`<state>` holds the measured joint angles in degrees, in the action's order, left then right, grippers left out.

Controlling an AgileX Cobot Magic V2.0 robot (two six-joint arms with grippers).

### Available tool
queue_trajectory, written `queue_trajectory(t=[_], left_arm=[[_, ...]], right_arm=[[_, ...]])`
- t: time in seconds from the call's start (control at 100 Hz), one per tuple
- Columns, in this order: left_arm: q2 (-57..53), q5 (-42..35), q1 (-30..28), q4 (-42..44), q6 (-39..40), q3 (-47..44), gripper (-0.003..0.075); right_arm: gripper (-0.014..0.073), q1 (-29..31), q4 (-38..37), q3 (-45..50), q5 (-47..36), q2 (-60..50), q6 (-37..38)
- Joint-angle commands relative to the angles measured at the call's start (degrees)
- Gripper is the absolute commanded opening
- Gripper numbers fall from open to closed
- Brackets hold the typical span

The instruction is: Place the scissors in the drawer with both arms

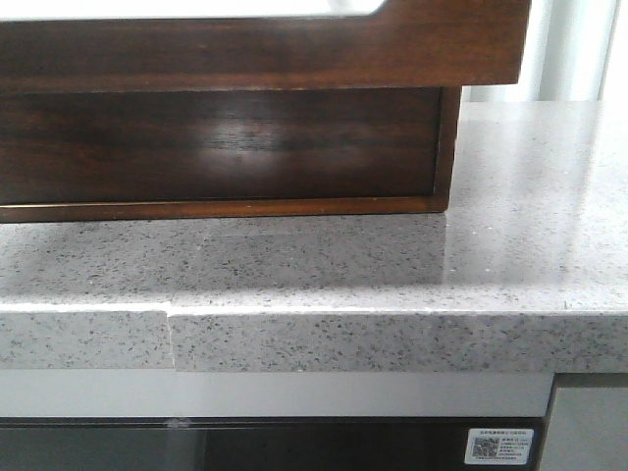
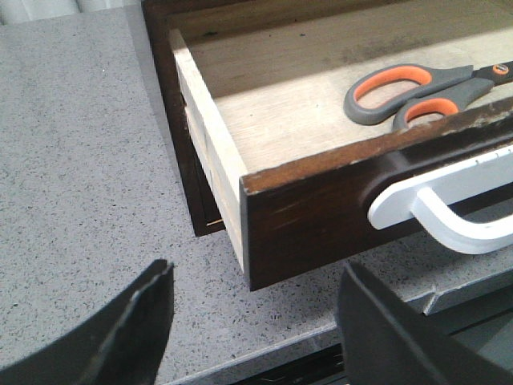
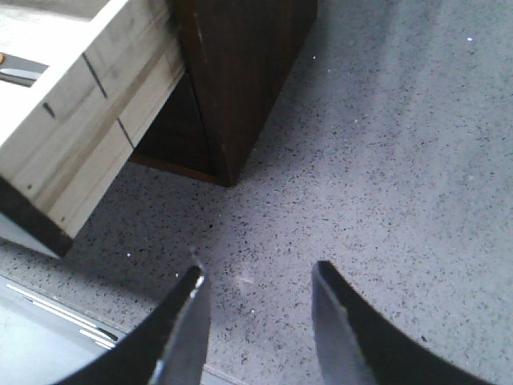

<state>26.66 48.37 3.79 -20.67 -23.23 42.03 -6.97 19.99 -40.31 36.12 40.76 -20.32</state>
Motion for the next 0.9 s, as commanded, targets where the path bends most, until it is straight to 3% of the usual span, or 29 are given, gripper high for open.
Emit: queue_trajectory(t=[0.0, 0.2, 0.3, 0.53, 0.89], left_arm=[[0.6, -3.9, 0.4, -1.4, 0.6, 1.9, 0.0419], [0.6, -3.9, 0.4, -1.4, 0.6, 1.9, 0.0384], [0.6, -3.9, 0.4, -1.4, 0.6, 1.9, 0.0265], [0.6, -3.9, 0.4, -1.4, 0.6, 1.9, -0.0018], [0.6, -2.6, 0.4, -1.4, 0.6, 1.9, -0.0020]], right_arm=[[0.0262, 0.5, 1.3, -0.1, -5.3, -1.5, 0.0], [0.0262, 0.5, 1.3, 0.5, -5.3, -1.5, 0.0], [0.0223, 0.5, 1.3, 0.5, -5.3, -1.5, 0.0], [-0.0045, 0.5, 1.3, 0.5, -5.3, -1.5, 0.0], [-0.0069, 0.5, 1.3, 0.5, -3.8, -1.5, 0.0]])
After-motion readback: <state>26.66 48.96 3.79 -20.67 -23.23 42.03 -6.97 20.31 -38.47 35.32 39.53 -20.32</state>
